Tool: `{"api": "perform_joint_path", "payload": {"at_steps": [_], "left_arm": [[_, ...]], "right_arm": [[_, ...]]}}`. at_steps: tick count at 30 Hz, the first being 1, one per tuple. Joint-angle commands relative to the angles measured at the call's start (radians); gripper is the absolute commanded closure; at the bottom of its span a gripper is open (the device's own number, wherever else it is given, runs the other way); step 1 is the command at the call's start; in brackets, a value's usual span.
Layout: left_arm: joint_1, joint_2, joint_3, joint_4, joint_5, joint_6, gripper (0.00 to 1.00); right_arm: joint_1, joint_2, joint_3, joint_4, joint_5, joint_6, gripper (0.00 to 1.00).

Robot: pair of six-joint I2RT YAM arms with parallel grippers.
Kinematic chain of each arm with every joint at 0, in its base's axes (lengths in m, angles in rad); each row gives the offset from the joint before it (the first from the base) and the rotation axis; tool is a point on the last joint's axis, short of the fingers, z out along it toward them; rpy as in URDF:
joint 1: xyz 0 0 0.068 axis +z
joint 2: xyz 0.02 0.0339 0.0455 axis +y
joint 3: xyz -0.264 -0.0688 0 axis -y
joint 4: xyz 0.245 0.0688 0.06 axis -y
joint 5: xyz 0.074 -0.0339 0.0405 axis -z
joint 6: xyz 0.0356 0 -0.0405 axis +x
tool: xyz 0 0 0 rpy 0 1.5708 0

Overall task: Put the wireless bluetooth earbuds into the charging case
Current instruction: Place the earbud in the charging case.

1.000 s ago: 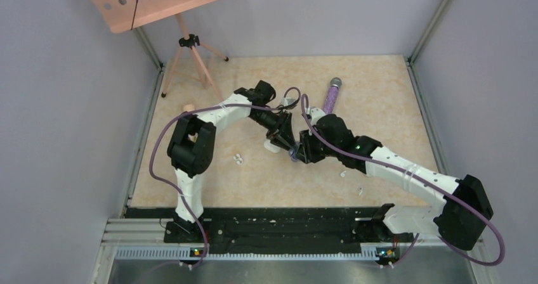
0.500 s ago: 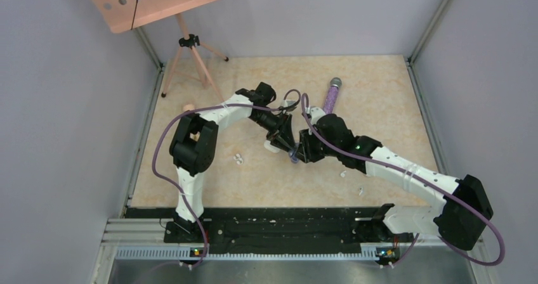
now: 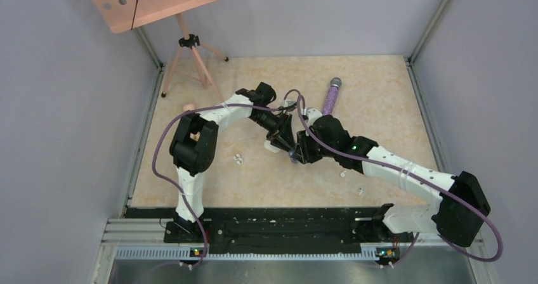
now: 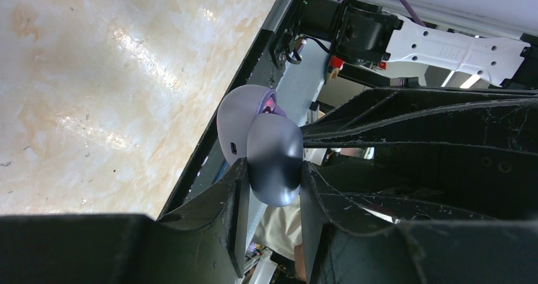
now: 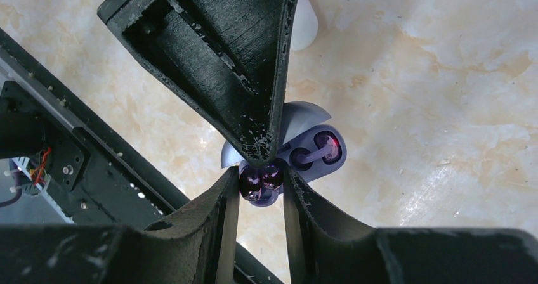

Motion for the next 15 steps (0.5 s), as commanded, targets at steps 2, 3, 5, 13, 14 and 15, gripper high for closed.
{"api": "perform_joint_path", "payload": {"at_steps": [2,3,5,13,14,15], "left_arm": [[-0.003,0.002,0.037,0.009,0.054,-0.001,1.0],[-0.002,0.0,0.037,0.01,0.054,-0.001,1.0],[-0.004,0.002,0.037,0.011,0.053,-0.002,1.0],[-0.003,0.003,0.04,0.012,0.057,-0.004,1.0],[-0.003,0.004,0.04,0.011,0.057,-0.005,1.0],[-0.003,0.004,0.041,0.011,0.057,-0.005,1.0]], "right_arm": [[0.014,0.003,0.005,0.016,0.042,-0.016,0.69],[0.014,0.002,0.005,0.014,0.043,-0.016,0.67],[0.014,0.0,0.004,0.014,0.043,-0.014,0.62],[0.014,-0.008,0.001,0.016,0.035,-0.01,0.58],[0.014,-0.008,0.0,0.016,0.035,-0.009,0.58],[0.015,-0.009,0.001,0.016,0.034,-0.008,0.57]]}}
